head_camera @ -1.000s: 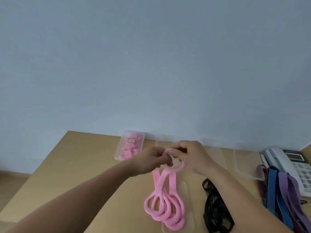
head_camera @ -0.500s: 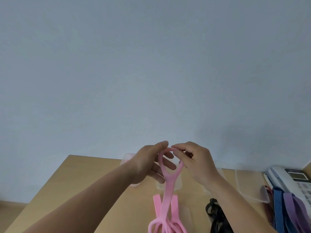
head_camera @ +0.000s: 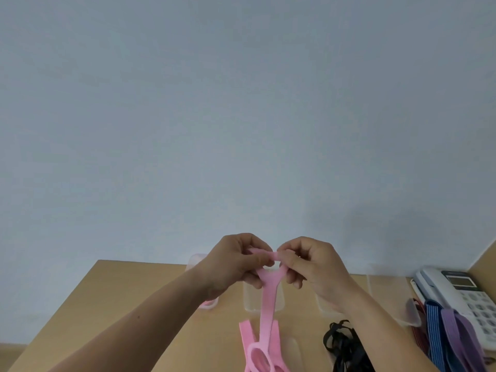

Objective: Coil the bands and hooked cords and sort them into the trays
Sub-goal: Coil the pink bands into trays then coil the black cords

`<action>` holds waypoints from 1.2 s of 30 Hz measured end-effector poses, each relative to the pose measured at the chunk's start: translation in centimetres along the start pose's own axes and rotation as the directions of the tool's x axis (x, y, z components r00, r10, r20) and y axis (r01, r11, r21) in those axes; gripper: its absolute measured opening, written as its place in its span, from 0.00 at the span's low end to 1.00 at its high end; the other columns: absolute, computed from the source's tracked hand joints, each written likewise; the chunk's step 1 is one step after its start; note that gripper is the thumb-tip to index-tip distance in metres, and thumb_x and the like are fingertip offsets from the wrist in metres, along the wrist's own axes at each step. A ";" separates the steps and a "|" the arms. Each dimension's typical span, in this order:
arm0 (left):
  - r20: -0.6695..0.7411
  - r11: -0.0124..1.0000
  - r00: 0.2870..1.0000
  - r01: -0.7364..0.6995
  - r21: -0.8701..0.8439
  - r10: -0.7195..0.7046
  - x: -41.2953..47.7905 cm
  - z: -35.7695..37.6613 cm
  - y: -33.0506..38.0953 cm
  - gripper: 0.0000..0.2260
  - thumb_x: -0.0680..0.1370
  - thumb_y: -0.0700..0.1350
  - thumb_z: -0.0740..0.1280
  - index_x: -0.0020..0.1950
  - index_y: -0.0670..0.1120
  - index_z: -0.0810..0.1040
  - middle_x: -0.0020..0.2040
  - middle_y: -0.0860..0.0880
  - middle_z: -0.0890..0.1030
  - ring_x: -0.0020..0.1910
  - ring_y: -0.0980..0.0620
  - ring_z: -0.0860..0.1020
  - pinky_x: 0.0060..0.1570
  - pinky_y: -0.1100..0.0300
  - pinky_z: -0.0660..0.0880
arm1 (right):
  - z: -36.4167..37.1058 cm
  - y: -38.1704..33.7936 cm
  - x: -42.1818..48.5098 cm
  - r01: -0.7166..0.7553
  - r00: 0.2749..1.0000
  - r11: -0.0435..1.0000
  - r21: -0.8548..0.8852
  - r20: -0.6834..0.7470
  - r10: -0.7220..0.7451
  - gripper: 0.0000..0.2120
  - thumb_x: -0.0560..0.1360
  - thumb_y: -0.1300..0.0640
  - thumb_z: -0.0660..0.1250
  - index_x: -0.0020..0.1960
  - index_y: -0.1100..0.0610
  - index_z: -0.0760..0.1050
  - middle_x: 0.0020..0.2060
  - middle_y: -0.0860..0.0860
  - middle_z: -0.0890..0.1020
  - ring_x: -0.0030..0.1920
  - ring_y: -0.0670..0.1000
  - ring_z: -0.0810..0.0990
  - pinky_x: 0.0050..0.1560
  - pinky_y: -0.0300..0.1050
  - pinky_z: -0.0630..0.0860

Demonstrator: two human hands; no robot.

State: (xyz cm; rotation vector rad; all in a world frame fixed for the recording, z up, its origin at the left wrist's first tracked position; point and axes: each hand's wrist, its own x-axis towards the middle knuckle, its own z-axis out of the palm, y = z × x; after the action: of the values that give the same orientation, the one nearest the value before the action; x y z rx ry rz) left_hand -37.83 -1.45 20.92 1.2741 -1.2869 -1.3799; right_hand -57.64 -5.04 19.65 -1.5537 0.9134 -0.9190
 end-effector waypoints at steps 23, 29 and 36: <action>0.029 0.971 0.992 0.123 -0.204 -0.120 -1.0 1.3 -0.4 0.08 0.77 0.35 0.70 0.55 0.36 0.81 0.43 0.38 0.84 0.38 0.46 0.82 0.39 0.59 0.79 | 0.3 1.1 -1.7 0.151 0.983 0.972 -0.179 -0.079 -0.167 0.13 0.71 0.69 0.73 0.38 0.51 0.81 0.32 0.47 0.80 0.34 0.49 0.78 0.38 0.40 0.75; -0.085 0.997 0.996 -0.046 -0.069 0.040 -1.0 1.8 -0.1 0.06 0.74 0.32 0.71 0.49 0.39 0.83 0.43 0.41 0.85 0.40 0.47 0.83 0.39 0.61 0.79 | 0.4 0.9 -1.9 0.031 0.999 0.996 0.090 -0.040 -0.027 0.12 0.72 0.55 0.74 0.52 0.59 0.78 0.38 0.57 0.84 0.37 0.55 0.82 0.36 0.43 0.77; -0.107 0.995 0.989 -0.098 0.014 0.098 -1.2 2.3 -0.4 0.09 0.75 0.39 0.72 0.54 0.44 0.81 0.46 0.41 0.85 0.36 0.49 0.81 0.42 0.59 0.79 | 0.1 0.8 -2.2 0.084 0.996 0.995 0.059 -0.035 -0.082 0.05 0.74 0.52 0.71 0.45 0.53 0.82 0.33 0.58 0.82 0.32 0.54 0.80 0.32 0.44 0.75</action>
State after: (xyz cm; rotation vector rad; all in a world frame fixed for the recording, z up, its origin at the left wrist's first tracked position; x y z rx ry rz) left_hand -39.87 0.12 20.55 1.2567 -1.2652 -1.2218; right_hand -58.46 -3.15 18.64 -1.5382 0.8418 -1.0249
